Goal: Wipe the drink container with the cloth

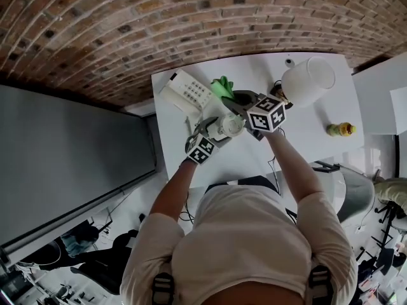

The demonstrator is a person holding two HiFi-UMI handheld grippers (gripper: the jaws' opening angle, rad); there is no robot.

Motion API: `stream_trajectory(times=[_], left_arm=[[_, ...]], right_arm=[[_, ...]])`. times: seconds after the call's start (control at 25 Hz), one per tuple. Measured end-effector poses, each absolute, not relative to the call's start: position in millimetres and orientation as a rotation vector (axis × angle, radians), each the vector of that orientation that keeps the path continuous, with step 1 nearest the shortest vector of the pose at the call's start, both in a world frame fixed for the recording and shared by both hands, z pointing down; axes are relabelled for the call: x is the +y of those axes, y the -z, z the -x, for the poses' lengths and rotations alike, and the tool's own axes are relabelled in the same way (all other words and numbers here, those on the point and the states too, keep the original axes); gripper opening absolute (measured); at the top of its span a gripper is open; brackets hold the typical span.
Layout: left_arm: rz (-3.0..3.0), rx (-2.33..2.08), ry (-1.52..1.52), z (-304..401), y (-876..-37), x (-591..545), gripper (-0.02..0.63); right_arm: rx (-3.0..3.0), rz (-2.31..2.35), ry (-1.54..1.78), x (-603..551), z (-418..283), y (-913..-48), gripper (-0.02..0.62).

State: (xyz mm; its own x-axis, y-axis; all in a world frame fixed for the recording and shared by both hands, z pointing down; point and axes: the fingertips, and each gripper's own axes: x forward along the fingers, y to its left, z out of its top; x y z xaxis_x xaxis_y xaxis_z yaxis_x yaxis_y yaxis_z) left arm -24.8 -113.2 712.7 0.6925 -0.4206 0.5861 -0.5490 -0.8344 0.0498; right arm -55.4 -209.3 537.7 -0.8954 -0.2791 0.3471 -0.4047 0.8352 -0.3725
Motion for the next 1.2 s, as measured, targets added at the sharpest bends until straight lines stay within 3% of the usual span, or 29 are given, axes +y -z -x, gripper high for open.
stream_trajectory(times=[0.48,0.68,0.76,1.08,1.2], left_arm=[[-2.650,-1.301,-0.459,85.3,-596.4,-111.7,0.370],[-2.617,-1.533,-0.330,109.0,-534.8,-103.7,0.201],[-2.589,-1.625,-0.312,117.0,-512.1,-99.2,0.010],[-2.549,-1.779,0.055,122.2,-421.2,-75.5,0.011],[-2.560,-1.853,0.013,124.1,-404.8,-67.8,0.011]], right_arm=[[-2.757,-0.811,-0.569,-189.5,11.3,-500.9,0.041],[-2.766,-0.937,-0.492,-172.1,-8.3,-475.0,0.041],[-2.776,-0.983,-0.471,-164.7,-15.9,-462.8,0.041],[-2.780,-1.209,-0.294,-132.1,-45.1,-417.1,0.041],[-2.785,-1.259,-0.253,-124.6,-52.7,-405.6,0.041]])
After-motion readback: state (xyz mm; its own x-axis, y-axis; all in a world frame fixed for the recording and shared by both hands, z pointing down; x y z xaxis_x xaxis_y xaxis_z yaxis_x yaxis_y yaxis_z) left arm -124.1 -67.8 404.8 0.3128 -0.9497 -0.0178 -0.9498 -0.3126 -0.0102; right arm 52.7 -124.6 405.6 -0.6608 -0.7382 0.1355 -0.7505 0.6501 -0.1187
